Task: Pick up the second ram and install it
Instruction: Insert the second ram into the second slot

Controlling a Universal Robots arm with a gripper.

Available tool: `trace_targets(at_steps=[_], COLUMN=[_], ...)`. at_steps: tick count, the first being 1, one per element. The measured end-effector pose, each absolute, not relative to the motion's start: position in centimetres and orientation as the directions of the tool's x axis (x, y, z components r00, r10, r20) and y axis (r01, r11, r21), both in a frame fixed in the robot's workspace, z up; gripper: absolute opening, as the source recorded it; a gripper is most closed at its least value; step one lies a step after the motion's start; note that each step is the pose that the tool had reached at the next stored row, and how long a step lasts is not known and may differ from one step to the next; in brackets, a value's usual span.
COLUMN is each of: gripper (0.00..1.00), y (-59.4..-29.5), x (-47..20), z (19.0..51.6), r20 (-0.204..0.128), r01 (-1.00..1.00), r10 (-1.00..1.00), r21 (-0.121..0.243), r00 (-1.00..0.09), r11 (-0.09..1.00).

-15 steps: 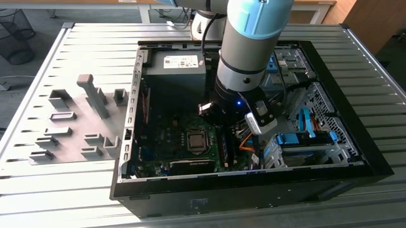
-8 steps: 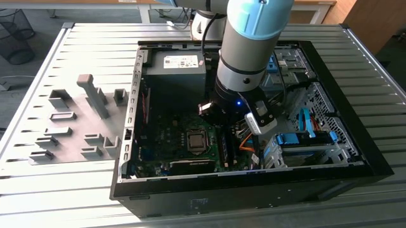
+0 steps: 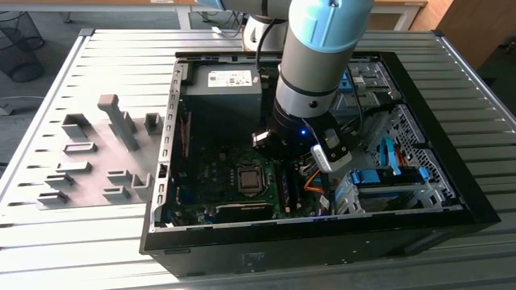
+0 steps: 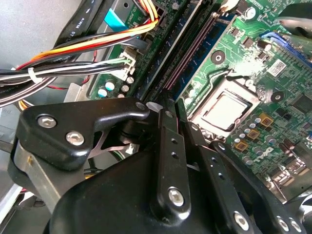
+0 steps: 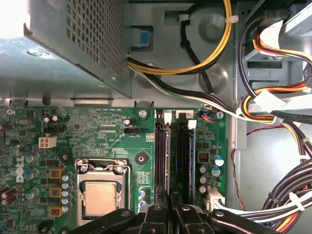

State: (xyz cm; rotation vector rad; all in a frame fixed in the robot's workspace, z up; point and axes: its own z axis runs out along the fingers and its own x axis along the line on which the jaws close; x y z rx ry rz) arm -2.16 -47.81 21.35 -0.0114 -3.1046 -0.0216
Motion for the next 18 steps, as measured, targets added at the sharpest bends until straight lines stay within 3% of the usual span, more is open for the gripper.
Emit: trace_targets(at_steps=[18], gripper=[0.14], y=[-47.86], x=[-2.16], z=[21.09], r20=[0.037], r01=[0.008], r10=[0.007], r21=[0.014], r00=[-0.999], r11=[1.0])
